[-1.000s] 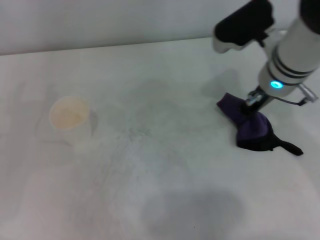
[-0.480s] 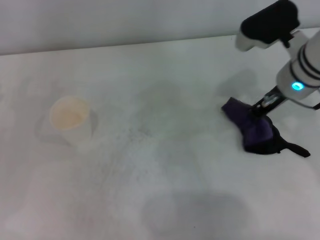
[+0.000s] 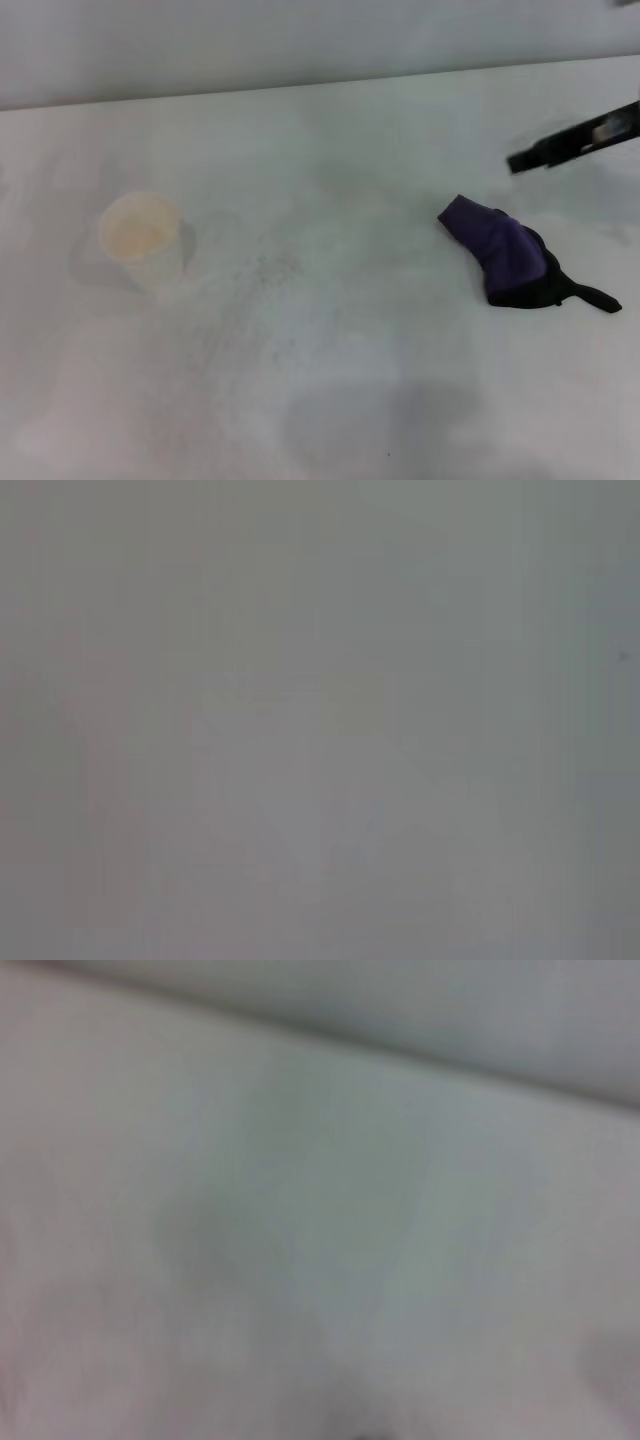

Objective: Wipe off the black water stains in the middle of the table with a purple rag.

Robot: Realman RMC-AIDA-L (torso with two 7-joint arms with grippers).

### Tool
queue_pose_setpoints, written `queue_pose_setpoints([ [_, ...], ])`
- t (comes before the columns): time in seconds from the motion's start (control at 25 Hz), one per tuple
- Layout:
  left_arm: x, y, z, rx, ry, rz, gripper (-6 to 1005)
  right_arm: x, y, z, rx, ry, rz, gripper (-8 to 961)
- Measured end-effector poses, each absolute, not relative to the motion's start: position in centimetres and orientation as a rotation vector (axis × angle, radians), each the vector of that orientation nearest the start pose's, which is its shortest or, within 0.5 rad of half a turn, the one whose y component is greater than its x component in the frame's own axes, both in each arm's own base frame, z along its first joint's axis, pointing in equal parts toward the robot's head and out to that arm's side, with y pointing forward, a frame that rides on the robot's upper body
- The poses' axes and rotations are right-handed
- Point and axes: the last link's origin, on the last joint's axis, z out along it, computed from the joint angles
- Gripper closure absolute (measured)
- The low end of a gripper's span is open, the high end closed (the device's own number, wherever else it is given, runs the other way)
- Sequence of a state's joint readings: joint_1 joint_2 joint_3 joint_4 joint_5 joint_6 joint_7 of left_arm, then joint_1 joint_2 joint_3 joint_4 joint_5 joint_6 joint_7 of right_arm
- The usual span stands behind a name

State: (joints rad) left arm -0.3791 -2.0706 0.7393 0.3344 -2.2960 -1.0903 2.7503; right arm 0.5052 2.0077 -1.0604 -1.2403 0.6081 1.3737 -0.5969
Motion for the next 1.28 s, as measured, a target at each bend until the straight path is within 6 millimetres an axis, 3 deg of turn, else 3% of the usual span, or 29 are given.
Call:
queue_pose_setpoints([
  [0.32, -36.0, 34.1, 5.9, -1.579, -0.442, -0.595, 108, 30.1, 37.1, 11.4, -2.167, 1.148, 0.433, 520],
  [0.52, -35.9, 34.0, 5.8, -1.583, -0.443, -0.598, 108, 32.9, 36.1, 12.4, -2.070, 0.985, 0.627, 523],
  [0.68, -35.6, 34.2, 5.6, -1.585, -0.439, -0.610, 108, 35.2, 35.2, 12.9, -1.937, 0.888, 0.672, 521],
  [0.92, -35.4, 34.5, 5.4, -1.571, -0.456, -0.625, 108, 38.0, 33.6, 11.4, -1.731, 0.700, 0.689, 442],
  [1.16, -36.1, 33.9, 4.8, -1.559, -0.473, -0.598, 108, 39.0, 32.1, 8.5, -1.485, 0.572, 0.669, 348],
  [1.28, -36.0, 33.8, 4.2, -1.548, -0.500, -0.610, 108, 39.6, 31.5, 7.8, -1.450, 0.548, 0.595, 284],
])
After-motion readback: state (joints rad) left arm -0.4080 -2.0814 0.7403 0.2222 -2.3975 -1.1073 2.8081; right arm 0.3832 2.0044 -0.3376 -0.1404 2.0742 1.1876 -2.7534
